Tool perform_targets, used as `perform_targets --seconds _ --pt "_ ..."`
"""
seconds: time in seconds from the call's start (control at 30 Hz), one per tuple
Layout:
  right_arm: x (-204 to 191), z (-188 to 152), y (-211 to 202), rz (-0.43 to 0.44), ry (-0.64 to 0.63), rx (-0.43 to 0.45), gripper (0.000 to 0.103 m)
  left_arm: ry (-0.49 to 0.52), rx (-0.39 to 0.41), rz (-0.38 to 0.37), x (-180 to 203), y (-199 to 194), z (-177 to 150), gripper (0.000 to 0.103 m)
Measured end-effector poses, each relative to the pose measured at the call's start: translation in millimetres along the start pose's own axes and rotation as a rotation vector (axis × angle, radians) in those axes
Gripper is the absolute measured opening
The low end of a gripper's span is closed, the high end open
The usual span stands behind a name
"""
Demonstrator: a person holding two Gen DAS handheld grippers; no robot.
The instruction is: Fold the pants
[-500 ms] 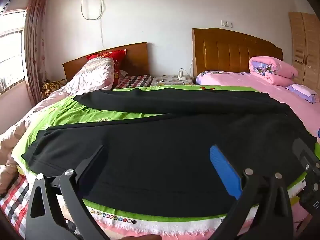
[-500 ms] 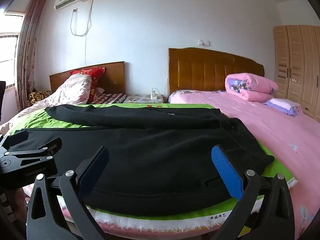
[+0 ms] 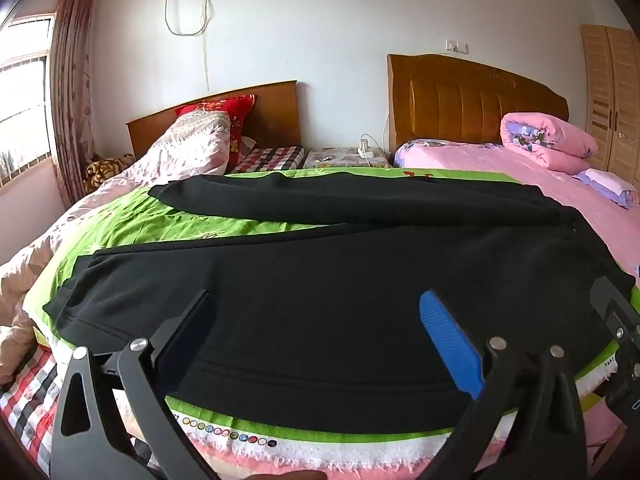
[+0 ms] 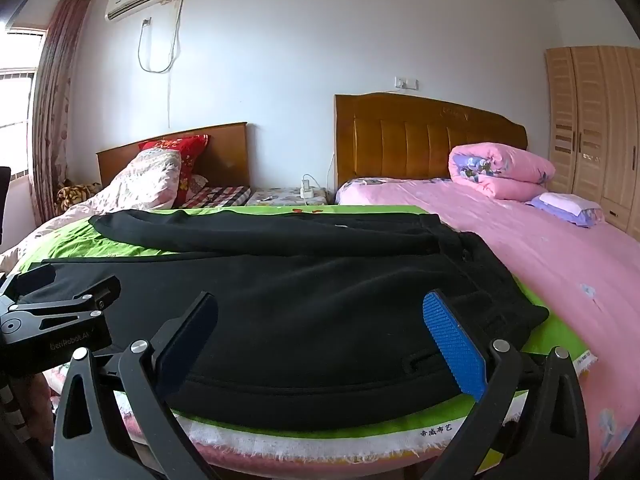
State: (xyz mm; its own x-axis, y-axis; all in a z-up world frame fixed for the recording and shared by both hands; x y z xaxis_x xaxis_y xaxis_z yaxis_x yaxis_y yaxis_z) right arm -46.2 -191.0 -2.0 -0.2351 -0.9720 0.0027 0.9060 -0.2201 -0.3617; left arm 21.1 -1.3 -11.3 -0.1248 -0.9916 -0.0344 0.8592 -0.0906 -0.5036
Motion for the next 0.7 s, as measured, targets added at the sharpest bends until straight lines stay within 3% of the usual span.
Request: perform_targets --seconds 0.7 --pt "-2.1 -2.9 2.6 0.002 0.005 -0.006 0.099 -0.015 -0.005 0.004 -3.7 -0.4 -3.4 0.102"
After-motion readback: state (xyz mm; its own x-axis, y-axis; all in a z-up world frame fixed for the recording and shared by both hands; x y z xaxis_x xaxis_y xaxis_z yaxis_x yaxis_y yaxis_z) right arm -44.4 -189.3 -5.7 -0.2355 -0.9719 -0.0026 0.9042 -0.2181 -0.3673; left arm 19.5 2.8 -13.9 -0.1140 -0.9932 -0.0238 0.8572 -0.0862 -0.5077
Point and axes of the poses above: each gripper's, at about its wrist camera, not at the fingertips, and y roughly the way its jaws point, x to its right, z to its top, the point moved 2 cm from there along y, roughly the way its jaws point, and after that the axes turned 5 degrees about -z, right-handed, at the moved point
